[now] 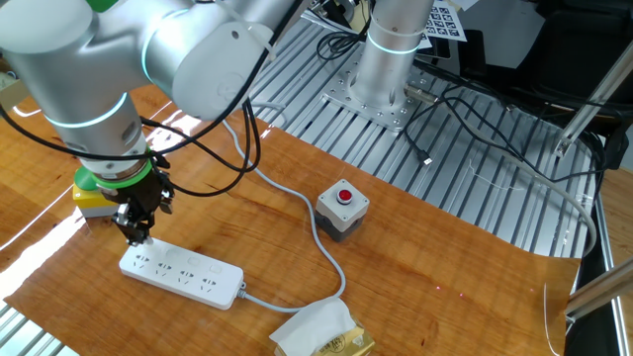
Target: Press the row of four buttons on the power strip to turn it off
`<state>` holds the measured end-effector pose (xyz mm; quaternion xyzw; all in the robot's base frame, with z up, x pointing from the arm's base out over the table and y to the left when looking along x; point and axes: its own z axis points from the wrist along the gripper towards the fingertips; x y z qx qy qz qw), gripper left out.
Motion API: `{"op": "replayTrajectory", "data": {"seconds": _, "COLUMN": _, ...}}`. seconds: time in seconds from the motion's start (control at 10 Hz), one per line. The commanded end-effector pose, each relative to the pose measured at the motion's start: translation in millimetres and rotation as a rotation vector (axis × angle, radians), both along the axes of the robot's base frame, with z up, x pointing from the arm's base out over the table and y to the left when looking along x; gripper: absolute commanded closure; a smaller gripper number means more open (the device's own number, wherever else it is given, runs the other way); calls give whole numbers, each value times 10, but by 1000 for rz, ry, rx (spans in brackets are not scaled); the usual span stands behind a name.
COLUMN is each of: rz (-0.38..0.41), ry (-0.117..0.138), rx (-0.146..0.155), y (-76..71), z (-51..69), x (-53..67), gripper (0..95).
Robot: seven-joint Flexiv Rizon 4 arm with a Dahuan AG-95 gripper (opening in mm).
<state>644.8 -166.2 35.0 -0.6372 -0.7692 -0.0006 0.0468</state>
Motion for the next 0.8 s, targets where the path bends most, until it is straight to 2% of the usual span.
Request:
{"op": "replayTrajectory", "data": {"seconds": 0.1, "rz": 7, "ry": -2, "rx": 5, "y": 0, "z": -2, "x": 8, "gripper": 380}}
{"op": "replayTrajectory", "data": {"seconds": 0.8, "rz": 13, "ry": -11, "rx": 16, "y": 14, "z": -21, "x": 31, "gripper": 380}}
